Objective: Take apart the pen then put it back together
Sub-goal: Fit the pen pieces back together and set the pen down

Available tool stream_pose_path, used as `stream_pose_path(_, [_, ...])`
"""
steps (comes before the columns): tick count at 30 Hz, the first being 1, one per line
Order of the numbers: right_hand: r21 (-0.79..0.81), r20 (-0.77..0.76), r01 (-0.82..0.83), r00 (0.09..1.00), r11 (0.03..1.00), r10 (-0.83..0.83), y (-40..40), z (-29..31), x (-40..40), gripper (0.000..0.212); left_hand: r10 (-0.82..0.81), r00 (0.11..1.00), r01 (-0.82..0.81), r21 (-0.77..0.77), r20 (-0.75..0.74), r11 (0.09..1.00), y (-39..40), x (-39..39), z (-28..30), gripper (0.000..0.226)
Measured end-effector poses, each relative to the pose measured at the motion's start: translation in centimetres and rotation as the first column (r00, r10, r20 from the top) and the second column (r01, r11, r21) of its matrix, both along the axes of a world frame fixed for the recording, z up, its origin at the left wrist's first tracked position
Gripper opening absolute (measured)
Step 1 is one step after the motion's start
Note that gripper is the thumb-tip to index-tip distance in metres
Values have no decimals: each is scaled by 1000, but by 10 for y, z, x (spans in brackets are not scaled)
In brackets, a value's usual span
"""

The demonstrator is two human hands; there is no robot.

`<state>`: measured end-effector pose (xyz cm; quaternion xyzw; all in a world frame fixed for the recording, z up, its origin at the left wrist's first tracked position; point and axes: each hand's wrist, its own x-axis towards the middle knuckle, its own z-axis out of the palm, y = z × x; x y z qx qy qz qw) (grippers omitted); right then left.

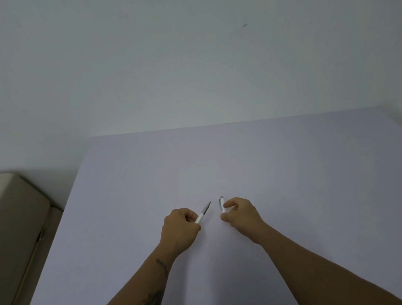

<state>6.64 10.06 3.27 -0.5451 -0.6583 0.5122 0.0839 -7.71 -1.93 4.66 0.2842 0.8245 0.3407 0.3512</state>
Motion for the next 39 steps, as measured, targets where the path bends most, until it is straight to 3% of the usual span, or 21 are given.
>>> stream_pose_path(5, [149, 259, -119, 963, 982, 77, 36, -19, 10, 38, 21, 1000, -21, -45, 10, 999, 8, -4, -8, 13])
stream_pose_path(15, [234, 411, -286, 895, 929, 172, 43, -36, -41, 29, 53, 998, -48, -139, 33, 989, 8, 0, -24, 18])
stream_pose_path(20, [153, 325, -250, 926, 956, 190, 42, -39, -45, 19, 75, 996, -65, -168, 53, 984, 3, -3, -32, 20])
stream_pose_path(22, [16, 96, -91, 991, 996, 89, 41, -33, -47, 12, 80, 994, -69, -154, 69, 986, 2, -4, -33, 19])
stream_pose_path(24, [-112, -100, 15, 995, 994, -27, 39, -21, -49, 11, 88, 991, -75, -129, 98, 989, 1, -4, -32, 16])
stream_pose_path(27, [-144, -235, 70, 967, 987, -103, 32, -3, -52, 11, 80, 990, -69, -99, 118, 993, -1, -5, -29, 16])
stream_pose_path(32, [-68, -227, 88, 969, 994, -101, 18, 15, -52, 7, 47, 993, -41, -53, 112, 998, -5, -7, -23, 18])
stream_pose_path(39, [-71, -191, -27, 982, 997, 13, -12, 22, -50, 11, 34, 998, -35, 30, 49, 999, -14, -7, -10, 18])
